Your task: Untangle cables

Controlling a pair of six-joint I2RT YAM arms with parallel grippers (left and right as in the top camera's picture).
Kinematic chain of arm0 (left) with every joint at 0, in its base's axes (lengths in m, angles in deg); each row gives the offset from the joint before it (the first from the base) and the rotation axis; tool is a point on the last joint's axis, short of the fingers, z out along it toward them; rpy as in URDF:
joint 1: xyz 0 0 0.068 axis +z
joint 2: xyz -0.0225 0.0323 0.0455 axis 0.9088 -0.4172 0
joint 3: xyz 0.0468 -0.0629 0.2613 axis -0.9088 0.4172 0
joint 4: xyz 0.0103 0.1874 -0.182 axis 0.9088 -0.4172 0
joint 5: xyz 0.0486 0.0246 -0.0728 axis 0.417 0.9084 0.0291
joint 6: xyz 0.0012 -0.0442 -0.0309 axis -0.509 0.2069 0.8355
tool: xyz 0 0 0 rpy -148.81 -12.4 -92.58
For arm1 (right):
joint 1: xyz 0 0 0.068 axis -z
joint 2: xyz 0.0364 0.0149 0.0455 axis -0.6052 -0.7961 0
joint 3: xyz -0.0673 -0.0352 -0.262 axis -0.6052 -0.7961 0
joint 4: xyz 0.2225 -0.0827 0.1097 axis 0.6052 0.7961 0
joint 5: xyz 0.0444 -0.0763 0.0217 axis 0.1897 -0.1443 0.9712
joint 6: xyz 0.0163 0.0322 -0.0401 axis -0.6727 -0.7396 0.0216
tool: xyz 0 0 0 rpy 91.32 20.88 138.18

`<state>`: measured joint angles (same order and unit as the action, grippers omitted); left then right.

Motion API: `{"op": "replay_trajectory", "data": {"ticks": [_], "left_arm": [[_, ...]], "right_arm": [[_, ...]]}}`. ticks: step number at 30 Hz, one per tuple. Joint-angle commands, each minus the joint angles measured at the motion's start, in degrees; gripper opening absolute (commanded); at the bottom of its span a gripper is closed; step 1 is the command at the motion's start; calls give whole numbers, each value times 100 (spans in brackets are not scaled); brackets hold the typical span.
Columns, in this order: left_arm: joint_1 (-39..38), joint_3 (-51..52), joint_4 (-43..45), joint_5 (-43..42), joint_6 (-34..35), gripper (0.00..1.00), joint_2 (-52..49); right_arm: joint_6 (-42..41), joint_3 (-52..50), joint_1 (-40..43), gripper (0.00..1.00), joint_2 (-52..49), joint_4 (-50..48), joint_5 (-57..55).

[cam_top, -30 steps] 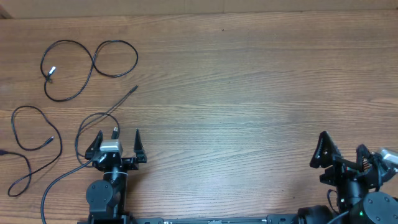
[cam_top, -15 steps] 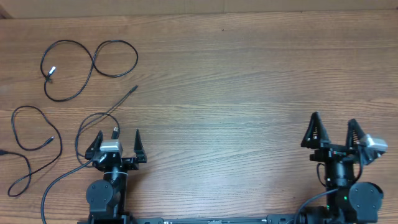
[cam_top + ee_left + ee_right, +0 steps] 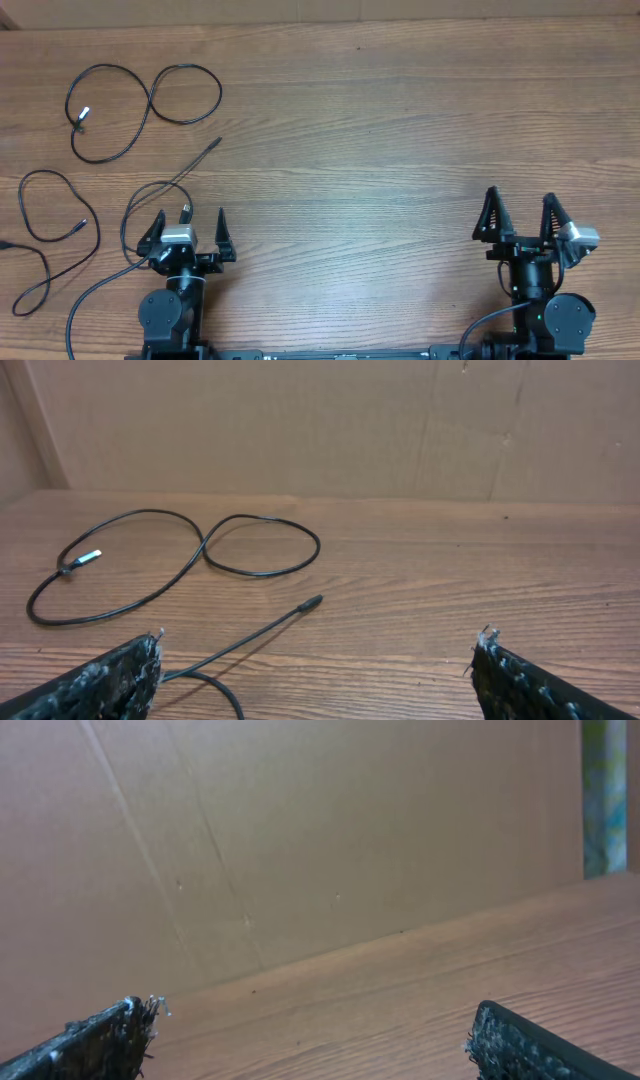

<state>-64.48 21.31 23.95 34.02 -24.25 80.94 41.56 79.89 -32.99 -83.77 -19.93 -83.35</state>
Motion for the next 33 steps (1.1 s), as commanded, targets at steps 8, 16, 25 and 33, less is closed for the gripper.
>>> {"op": "replay_trajectory", "data": {"ticks": [8, 16, 25, 33], "left_arm": [[46, 31, 17, 74, 98, 99, 63], [46, 28, 17, 74, 98, 99, 61], [46, 31, 17, 74, 98, 100, 63], [46, 31, 17, 74, 98, 99, 61]], "right_arm": [[223, -251, 28, 100, 68, -37, 13], [219, -651, 26, 100, 68, -116, 13], [286, -850, 26, 100, 68, -127, -7], [835, -850, 28, 100, 68, -116, -26]]}}
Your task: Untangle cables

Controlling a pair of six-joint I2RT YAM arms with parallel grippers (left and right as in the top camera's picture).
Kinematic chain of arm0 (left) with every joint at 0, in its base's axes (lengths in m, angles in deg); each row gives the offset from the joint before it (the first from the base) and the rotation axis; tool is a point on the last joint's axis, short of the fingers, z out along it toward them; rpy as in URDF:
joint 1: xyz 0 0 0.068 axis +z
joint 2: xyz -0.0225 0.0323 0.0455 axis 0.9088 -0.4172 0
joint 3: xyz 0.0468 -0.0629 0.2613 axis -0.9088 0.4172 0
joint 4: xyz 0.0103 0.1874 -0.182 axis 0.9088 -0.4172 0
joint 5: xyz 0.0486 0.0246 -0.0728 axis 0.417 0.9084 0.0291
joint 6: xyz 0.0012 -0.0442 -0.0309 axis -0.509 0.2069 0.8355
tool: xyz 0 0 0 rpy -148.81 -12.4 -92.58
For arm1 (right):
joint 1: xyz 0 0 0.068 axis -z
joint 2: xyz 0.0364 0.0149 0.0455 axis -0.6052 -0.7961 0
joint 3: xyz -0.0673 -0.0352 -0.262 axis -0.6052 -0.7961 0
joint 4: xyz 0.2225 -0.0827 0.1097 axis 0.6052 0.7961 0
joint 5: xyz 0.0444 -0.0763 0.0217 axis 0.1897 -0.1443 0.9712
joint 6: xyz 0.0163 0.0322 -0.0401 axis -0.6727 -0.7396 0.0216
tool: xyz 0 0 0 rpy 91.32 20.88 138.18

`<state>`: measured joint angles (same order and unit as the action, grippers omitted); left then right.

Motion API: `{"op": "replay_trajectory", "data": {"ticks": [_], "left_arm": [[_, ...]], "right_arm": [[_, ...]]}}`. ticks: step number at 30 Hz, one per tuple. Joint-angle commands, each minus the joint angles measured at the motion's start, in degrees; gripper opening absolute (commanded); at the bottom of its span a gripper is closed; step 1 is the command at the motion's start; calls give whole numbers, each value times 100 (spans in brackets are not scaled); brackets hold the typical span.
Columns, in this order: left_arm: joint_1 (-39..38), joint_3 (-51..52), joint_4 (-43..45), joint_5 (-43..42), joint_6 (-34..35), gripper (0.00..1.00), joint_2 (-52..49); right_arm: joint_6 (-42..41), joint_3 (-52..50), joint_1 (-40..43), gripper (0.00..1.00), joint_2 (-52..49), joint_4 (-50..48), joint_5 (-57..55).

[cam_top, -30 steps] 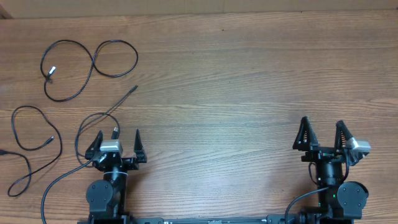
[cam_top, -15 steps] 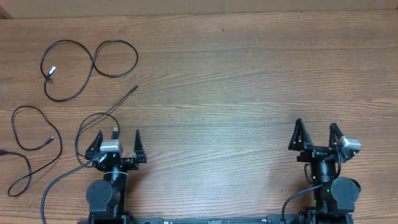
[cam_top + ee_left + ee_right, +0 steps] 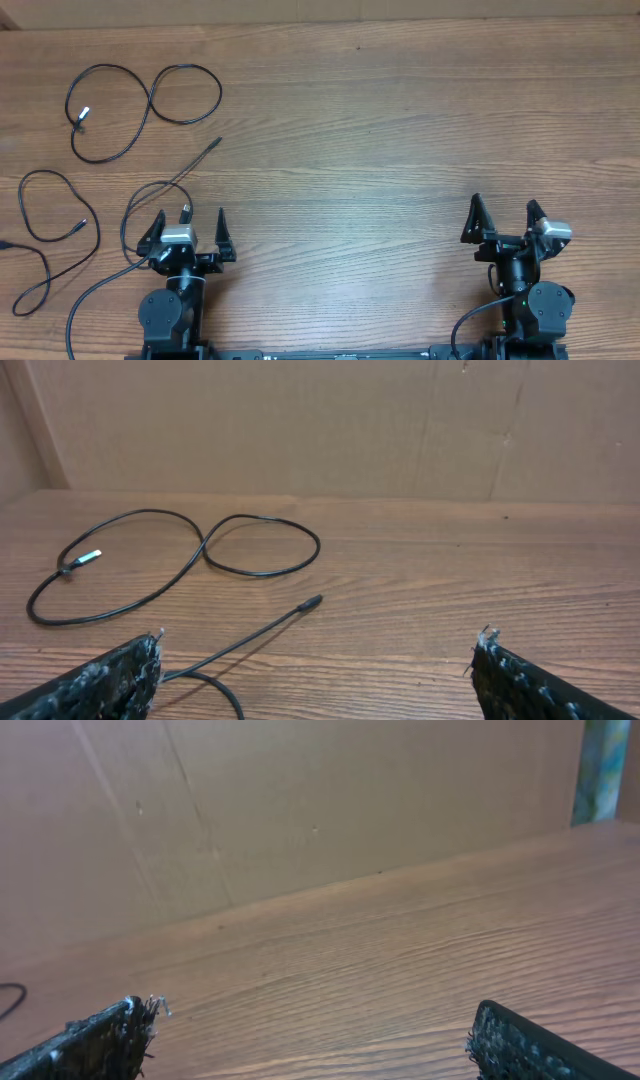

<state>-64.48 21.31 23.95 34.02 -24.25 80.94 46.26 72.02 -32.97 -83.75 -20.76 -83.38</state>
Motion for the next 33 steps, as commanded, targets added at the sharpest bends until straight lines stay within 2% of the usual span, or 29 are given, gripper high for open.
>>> {"op": "replay_trajectory", "data": {"ticks": [1, 9, 23, 33], "left_arm": [[46, 31, 17, 74, 98, 100, 61], [46, 31, 17, 74, 98, 99, 61], [46, 31, 17, 74, 98, 100, 61], [46, 31, 17, 74, 98, 99, 61]], "right_arm": [[369, -63, 26, 100, 66, -31, -26], [376, -63, 26, 100, 66, -31, -46], [968, -63, 24, 100, 66, -31, -24], [964, -63, -76, 100, 66, -31, -31]]}}
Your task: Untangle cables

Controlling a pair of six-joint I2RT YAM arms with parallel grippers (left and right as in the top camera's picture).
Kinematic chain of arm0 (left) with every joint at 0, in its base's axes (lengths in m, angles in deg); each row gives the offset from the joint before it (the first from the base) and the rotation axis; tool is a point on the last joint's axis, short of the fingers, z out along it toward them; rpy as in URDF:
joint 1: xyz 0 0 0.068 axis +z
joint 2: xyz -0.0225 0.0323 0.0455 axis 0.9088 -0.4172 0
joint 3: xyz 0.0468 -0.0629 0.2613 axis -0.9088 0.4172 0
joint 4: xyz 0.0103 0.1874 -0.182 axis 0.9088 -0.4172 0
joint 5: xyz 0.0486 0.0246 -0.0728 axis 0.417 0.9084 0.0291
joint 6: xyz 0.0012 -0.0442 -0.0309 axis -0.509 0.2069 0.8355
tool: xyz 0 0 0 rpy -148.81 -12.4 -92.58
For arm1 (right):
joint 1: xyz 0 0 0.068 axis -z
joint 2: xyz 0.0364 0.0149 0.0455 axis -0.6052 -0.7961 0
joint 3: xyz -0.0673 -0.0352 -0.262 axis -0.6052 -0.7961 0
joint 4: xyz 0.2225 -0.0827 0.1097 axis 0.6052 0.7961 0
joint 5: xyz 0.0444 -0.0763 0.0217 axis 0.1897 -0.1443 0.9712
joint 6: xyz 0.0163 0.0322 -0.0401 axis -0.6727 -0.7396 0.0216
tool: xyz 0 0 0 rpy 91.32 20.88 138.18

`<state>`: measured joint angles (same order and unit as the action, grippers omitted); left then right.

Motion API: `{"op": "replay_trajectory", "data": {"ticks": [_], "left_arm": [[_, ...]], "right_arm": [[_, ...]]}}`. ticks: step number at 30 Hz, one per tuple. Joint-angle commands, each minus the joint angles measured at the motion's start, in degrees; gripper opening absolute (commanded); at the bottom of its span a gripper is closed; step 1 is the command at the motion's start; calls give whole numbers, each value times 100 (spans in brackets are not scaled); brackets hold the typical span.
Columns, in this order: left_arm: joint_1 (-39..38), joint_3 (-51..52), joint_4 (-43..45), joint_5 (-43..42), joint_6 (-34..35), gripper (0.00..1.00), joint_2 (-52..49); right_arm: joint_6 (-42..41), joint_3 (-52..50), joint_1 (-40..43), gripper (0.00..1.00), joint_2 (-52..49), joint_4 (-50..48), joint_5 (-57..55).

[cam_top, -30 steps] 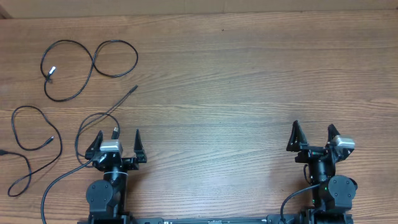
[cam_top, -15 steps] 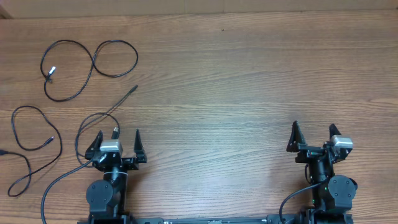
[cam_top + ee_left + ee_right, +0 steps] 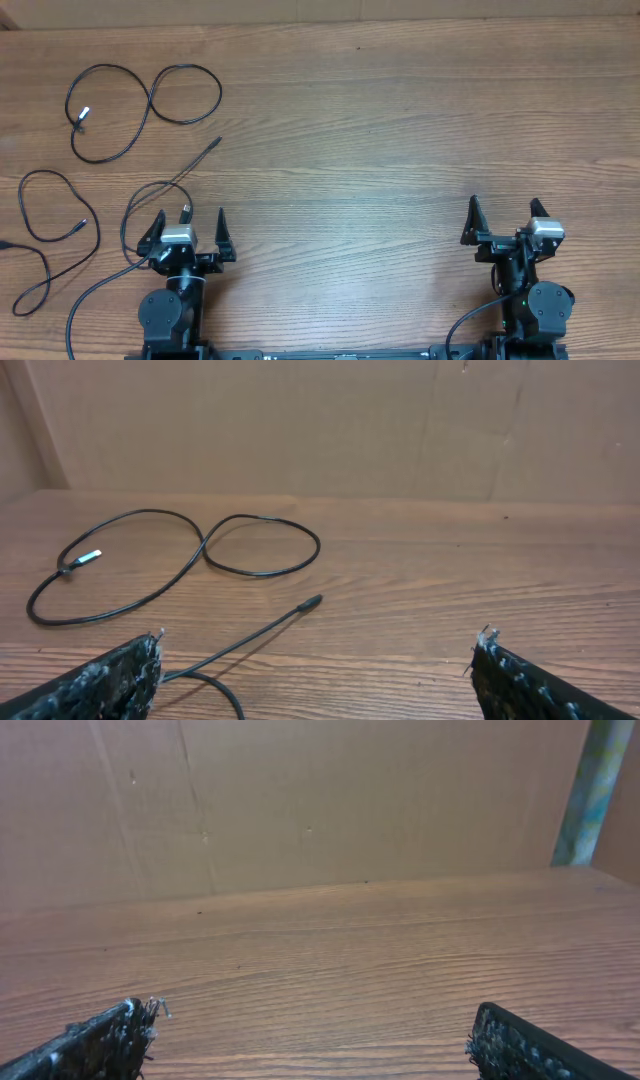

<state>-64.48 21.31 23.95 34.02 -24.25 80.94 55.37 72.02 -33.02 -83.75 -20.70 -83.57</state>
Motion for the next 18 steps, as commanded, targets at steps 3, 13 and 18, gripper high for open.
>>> {"op": "replay_trajectory", "data": {"ticks": [3, 13, 18], "left_arm": [[46, 31, 17, 74, 98, 100, 61], [46, 31, 17, 74, 98, 100, 61], [46, 31, 17, 74, 98, 100, 61]], "right_arm": [[52, -63, -251, 100, 66, -42, -17], [413, -63, -402, 100, 66, -37, -111], [476, -63, -402, 100, 66, -35, -107]]}}
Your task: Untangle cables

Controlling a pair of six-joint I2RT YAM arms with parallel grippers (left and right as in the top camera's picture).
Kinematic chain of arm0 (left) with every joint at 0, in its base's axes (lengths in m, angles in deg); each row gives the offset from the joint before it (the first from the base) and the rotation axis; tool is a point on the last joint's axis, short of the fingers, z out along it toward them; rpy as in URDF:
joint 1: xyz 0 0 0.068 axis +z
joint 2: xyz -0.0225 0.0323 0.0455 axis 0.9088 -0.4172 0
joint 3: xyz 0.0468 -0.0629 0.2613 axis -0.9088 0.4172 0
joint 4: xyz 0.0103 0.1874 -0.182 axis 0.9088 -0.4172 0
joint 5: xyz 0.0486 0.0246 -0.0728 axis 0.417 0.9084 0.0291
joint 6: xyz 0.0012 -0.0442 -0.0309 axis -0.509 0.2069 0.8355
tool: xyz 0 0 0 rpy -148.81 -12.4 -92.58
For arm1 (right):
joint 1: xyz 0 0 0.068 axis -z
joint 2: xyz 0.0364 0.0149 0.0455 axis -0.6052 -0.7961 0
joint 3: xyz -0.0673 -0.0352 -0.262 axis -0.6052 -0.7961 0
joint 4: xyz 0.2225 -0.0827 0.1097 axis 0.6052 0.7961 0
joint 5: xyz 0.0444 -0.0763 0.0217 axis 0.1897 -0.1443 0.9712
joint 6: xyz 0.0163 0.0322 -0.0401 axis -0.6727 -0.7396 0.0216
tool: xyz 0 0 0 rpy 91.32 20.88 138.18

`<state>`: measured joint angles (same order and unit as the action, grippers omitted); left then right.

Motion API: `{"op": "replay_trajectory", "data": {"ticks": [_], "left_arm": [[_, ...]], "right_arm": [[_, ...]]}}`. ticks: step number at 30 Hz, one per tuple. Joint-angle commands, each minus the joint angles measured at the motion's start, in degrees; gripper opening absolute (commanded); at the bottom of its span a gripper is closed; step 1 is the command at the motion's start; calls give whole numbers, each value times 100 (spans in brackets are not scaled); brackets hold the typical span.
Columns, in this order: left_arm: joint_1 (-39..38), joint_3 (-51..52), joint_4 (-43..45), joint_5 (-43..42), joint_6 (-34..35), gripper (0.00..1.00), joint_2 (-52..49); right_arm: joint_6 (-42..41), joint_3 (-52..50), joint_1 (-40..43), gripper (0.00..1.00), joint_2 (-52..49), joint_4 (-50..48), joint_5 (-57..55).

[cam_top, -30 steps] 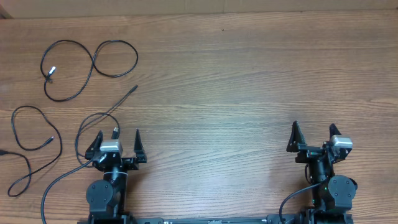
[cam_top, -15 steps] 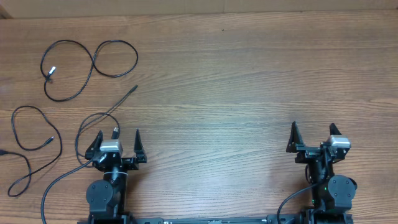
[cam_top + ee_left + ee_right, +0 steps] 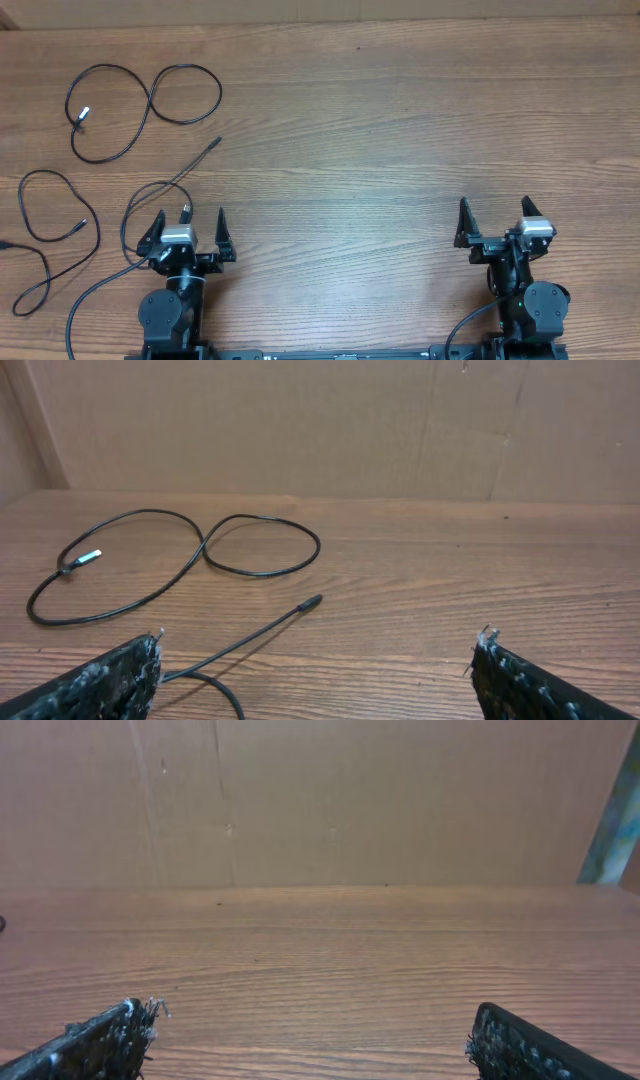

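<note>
Three black cables lie apart on the left of the wooden table. A figure-eight cable [image 3: 150, 100] with a silver plug sits at the back left, also in the left wrist view as the looped cable [image 3: 200, 550]. A second cable [image 3: 45, 230] curls at the far left edge. A third cable [image 3: 165, 185] runs from a straight tip back past my left gripper [image 3: 188, 228], which stands open and empty near the front edge; its tip [image 3: 310, 602] shows ahead of the fingers. My right gripper [image 3: 493, 217] is open and empty at the front right, far from any cable.
A brown cardboard wall [image 3: 320, 420] stands along the back of the table. The wooden tabletop [image 3: 380, 130] stretches bare between the two arms. A coloured strip [image 3: 615, 820] shows at the right edge of the right wrist view.
My right gripper has shifted slightly left and turned a little more to face straight across the table. The left gripper and all three cables are unchanged.
At first my right gripper stood open at the front right, angled toward the right. At each later moment it sat a bit further left and faced more squarely toward the back wall. The left gripper stayed open in place, and the cables never moved.
</note>
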<state>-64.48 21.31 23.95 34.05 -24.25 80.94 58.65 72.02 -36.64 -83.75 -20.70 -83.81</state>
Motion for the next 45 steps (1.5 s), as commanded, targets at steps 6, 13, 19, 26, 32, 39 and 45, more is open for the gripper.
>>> {"op": "replay_trajectory", "data": {"ticks": [6, 13, 19, 26, 32, 39, 45], "left_arm": [[46, 31, 17, 72, 98, 100, 61], [46, 31, 17, 72, 98, 100, 61], [46, 31, 17, 72, 98, 100, 61], [46, 31, 17, 72, 98, 100, 61], [46, 28, 17, 72, 98, 100, 61], [46, 31, 17, 72, 98, 100, 61], [46, 31, 17, 72, 98, 100, 61]], "right_arm": [[129, -63, -39, 100, 66, -35, -87], [125, -63, -39, 100, 66, -33, -87], [-175, -63, -33, 100, 66, -35, -118], [-170, -63, -33, 100, 66, -37, -107], [-170, -63, -33, 100, 66, -39, -107], [-170, -63, -33, 100, 66, -39, -107], [-173, -63, -20, 100, 66, -39, -107]]}}
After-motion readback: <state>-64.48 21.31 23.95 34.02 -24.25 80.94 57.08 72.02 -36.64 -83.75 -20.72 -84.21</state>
